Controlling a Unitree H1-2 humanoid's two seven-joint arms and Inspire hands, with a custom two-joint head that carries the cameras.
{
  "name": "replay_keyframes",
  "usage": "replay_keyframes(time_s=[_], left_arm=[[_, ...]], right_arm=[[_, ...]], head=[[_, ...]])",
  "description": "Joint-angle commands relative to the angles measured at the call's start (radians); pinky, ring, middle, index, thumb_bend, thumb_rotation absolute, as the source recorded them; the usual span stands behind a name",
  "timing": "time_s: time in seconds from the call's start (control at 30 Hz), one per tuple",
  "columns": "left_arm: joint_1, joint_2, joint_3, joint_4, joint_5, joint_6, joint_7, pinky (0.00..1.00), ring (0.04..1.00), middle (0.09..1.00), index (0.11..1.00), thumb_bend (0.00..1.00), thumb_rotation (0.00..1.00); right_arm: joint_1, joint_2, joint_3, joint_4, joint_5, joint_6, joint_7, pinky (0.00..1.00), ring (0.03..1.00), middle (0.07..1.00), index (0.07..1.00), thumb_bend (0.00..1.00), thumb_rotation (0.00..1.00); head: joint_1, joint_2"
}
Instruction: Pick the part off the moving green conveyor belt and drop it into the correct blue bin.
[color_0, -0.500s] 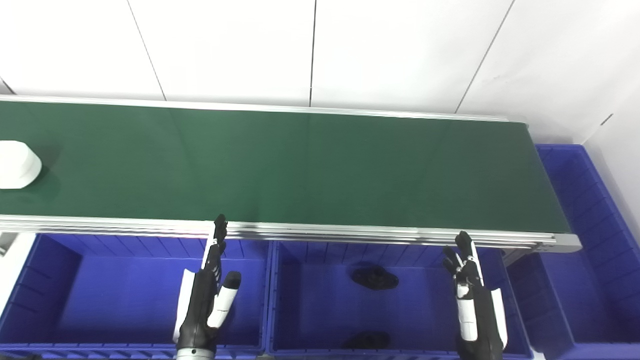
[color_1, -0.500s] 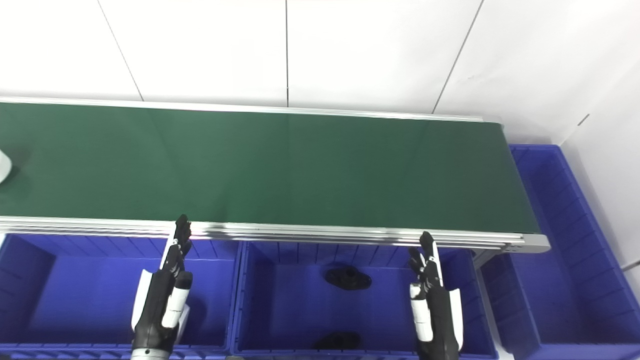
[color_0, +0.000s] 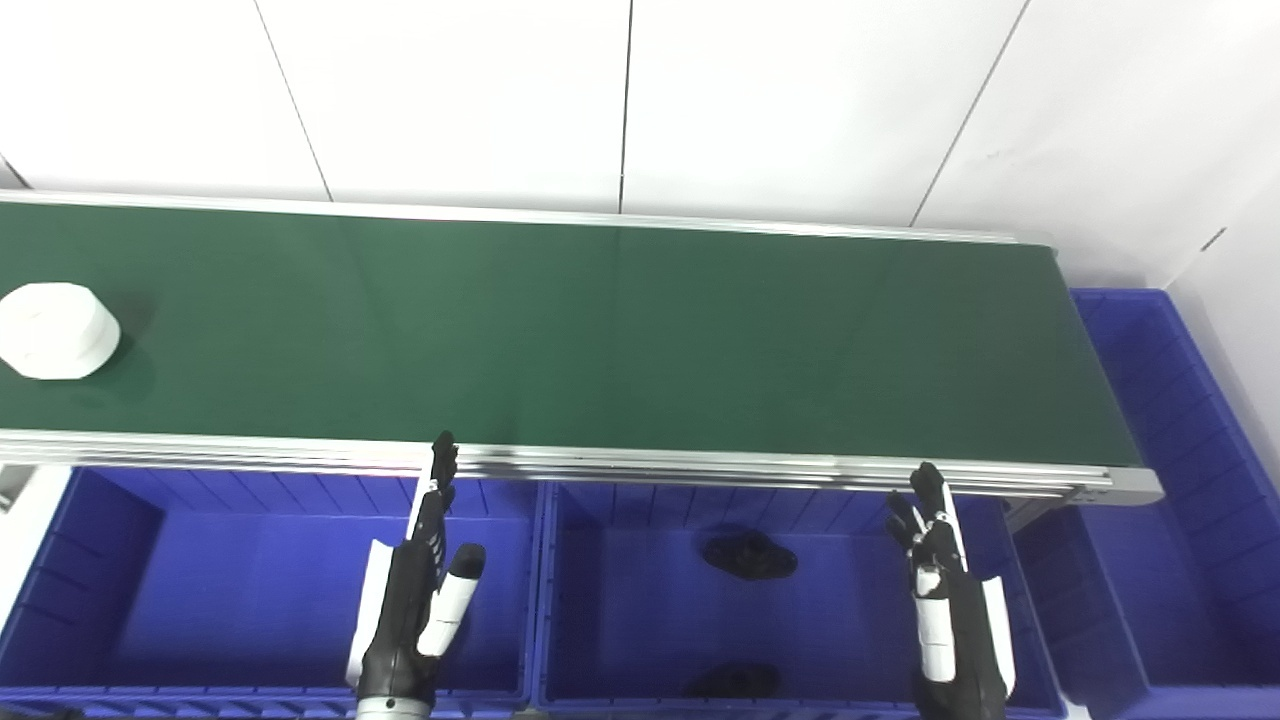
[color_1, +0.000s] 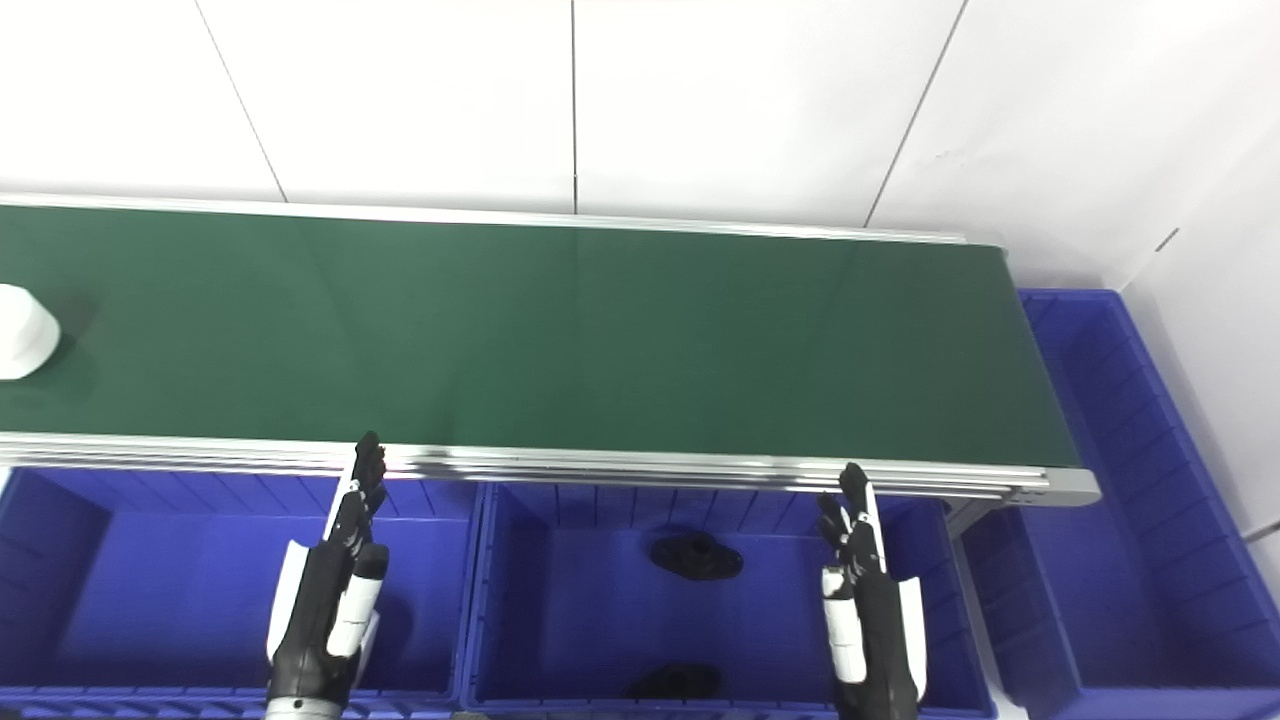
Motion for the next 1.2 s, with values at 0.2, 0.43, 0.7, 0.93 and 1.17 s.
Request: replay_keyframes(time_s=[0.2,0.43,0.7,0.93,1.17], left_arm=[[-0.001,-0.005,-0.009,-0.031,0.007,-0.018,0.001,1.00,1.000,1.000,1.000,0.71,1.00],[-0.001,-0.004,-0.010,-0.033,0.002,-0.021,-0.002,1.00,1.000,1.000,1.000,0.70,1.00],[0.001,-0.017,-0.024,-0.015,0.020,-0.023,0.006,1.00,1.000,1.000,1.000,0.74,1.00],[-0.001,-0.038,-0.042,0.013,0.041,-0.046,0.024,1.00,1.000,1.000,1.000,0.72,1.00],[-0.014,-0.071,-0.063,0.061,0.069,-0.078,0.049,0.96,0.997,1.000,0.976,0.70,0.95]], right_arm=[[0.001,-0.003,-0.005,-0.027,0.007,-0.002,0.000,0.92,0.938,0.986,1.000,0.82,0.99],[0.002,-0.005,-0.005,-0.028,0.001,-0.002,-0.001,0.92,0.937,0.983,1.000,0.82,0.99],[0.000,-0.026,-0.012,-0.009,0.029,-0.029,0.012,0.93,0.939,0.993,1.000,0.80,1.00],[-0.007,-0.058,-0.024,0.016,0.069,-0.036,0.024,0.97,0.957,0.999,1.000,0.79,1.00],[-0.024,-0.096,-0.041,0.066,0.150,-0.057,0.058,1.00,0.963,1.000,1.000,0.75,1.00]], head=[[-0.001,0.000],[0.001,-0.001],[0.096,-0.030],[0.202,-0.060],[0.322,-0.104]])
